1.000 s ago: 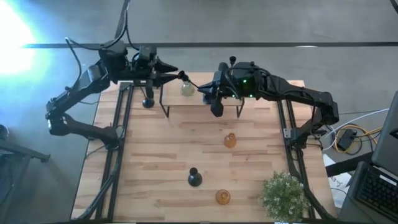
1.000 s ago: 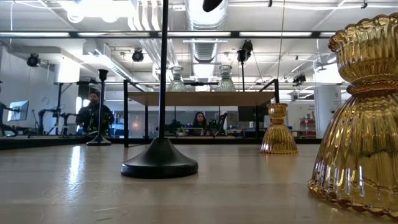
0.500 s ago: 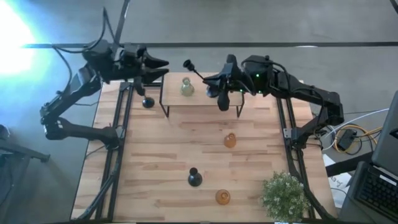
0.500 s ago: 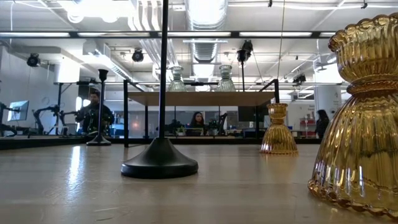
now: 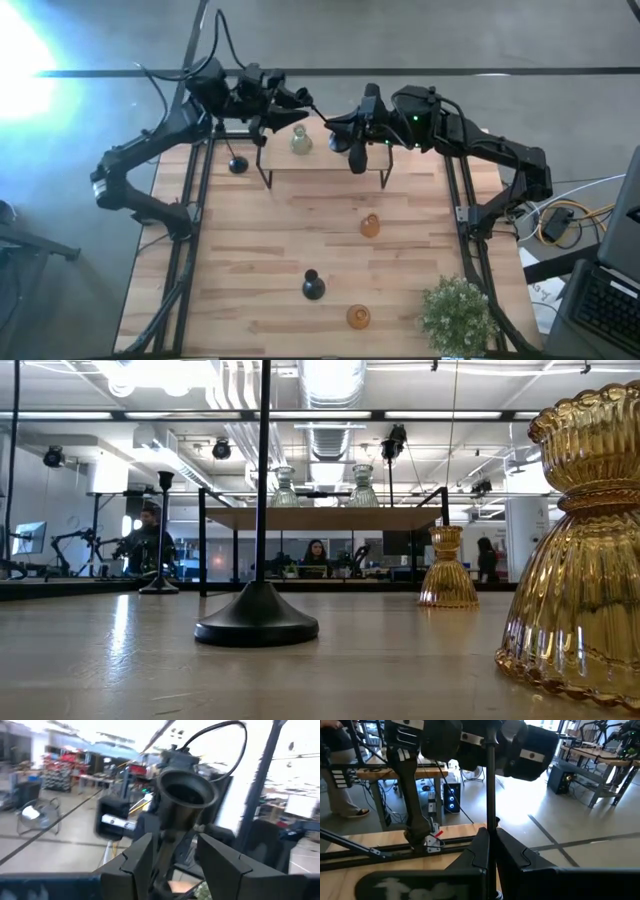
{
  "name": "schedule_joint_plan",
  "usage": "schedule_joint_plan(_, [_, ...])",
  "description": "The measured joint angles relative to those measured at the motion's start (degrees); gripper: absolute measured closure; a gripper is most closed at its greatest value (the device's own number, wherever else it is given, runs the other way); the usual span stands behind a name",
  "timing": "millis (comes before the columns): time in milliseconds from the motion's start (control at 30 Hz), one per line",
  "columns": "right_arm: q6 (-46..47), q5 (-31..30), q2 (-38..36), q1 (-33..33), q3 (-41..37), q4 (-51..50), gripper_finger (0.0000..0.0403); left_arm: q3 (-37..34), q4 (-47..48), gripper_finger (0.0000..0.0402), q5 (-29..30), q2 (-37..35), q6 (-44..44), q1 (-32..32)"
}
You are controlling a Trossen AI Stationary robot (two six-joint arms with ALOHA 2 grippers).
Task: Pick & Place candle stick holders
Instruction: Put the black candle holder on the shelf
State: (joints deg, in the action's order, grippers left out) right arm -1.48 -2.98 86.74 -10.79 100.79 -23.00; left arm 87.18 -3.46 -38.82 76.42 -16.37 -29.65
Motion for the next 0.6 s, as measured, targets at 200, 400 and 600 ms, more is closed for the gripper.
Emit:
schedule_joint_plan(200, [0.0, 0.02, 0.0, 0.02, -0.02, 0.02, 0.0395, 0.0, -3.17, 0.0243, -1.27, 2.2, -1.81, 0.0])
schedule_joint_plan(400, [0.09, 0.02, 0.42, 0.0, -0.04, 0.28, 0.0395, 0.0, -6.07, 0.0243, -2.72, 3.4, -3.28, 0.0])
schedule_joint_plan(600, [0.11, 0.04, 1.14, 0.0, -0.09, 1.33, 0.0395, 0.0, -6.15, 0.0243, -3.92, 3.92, -3.82, 0.0])
